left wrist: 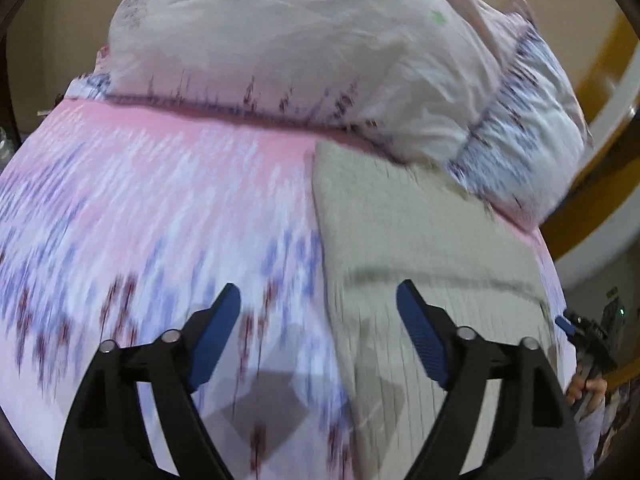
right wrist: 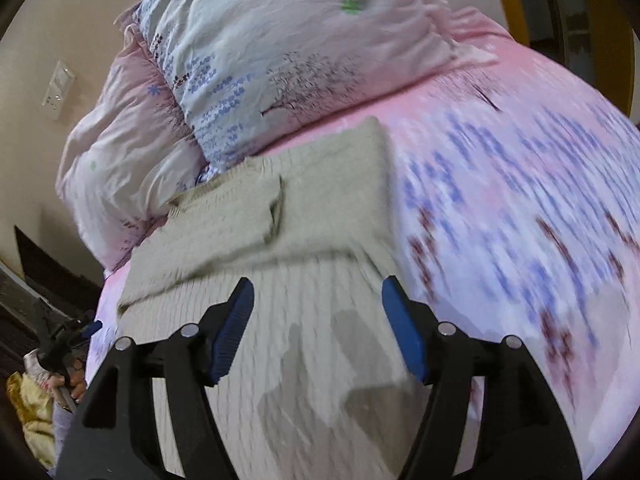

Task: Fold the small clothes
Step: 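Move both tools back along the folded sweater strip toward the hem, then grasp the hem with the left gripper while the right gripper grasps the hem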

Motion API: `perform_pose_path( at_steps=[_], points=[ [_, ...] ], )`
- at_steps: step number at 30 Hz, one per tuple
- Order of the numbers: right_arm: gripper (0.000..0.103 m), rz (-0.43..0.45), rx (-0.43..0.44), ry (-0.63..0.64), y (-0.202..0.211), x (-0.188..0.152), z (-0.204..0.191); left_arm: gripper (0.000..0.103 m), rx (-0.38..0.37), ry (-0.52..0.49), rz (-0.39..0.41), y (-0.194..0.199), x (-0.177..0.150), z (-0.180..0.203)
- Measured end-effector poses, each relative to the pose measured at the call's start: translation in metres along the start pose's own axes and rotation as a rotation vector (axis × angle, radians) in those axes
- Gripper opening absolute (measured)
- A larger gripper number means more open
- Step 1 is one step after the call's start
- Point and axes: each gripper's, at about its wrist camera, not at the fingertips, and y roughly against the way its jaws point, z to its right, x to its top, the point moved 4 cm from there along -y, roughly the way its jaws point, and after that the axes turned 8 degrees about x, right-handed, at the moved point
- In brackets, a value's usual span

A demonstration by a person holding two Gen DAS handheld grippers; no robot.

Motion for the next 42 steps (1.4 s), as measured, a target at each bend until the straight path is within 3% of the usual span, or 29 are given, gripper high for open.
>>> perform_pose_path(
  at_steps=[4, 7, 11, 14, 18, 20, 31, 33, 38, 41, 42],
  points=[
    [0.066, -0.030, -0.002, -0.019, 0.027, -0.033, 0.014, 0.096, 0.000, -0.001, -0.064, 0.018, -0.045, -0.005],
    [0.066, -0.042, 0.001, -0.037, 0.046, -0.056, 0.023, 0.095, -0.055, 0.024, -0.094, 0.026, -0.071, -0.002],
    [0.054, -0.092, 0.081, -0.068, 0.054, -0.083, 0.023, 0.076, -0.128, 0.054, -0.140, 0.029, -0.101, 0.008],
    [0.048, -0.114, 0.123, -0.077, 0.058, -0.103, 0.020, 0.076, -0.139, 0.035, -0.123, 0.038, -0.117, 0.016],
    [0.037, -0.129, 0.222, -0.123, 0.067, -0.125, 0.017, 0.073, -0.179, 0.026, -0.148, 0.046, -0.135, 0.027],
    [0.037, -0.127, 0.258, -0.139, 0.071, -0.133, 0.017, 0.069, -0.215, 0.030, -0.169, 0.050, -0.145, 0.031],
    [0.035, -0.198, 0.405, -0.150, 0.074, -0.160, 0.005, 0.054, -0.272, 0.063, -0.230, 0.057, -0.171, 0.044],
    [0.034, -0.217, 0.411, -0.145, 0.073, -0.166, 0.003, 0.041, -0.286, 0.083, -0.295, 0.051, -0.182, 0.045],
    [0.032, -0.238, 0.428, -0.136, 0.069, -0.174, -0.003, 0.040, -0.280, 0.105, -0.339, 0.039, -0.194, 0.043],
    [0.024, -0.253, 0.438, -0.129, 0.066, -0.176, -0.006, 0.038, -0.311, 0.140, -0.337, 0.036, -0.192, 0.041],
    [0.016, -0.254, 0.440, -0.129, 0.064, -0.176, -0.008, 0.030, -0.319, 0.145, -0.340, 0.037, -0.192, 0.041]
  ],
)
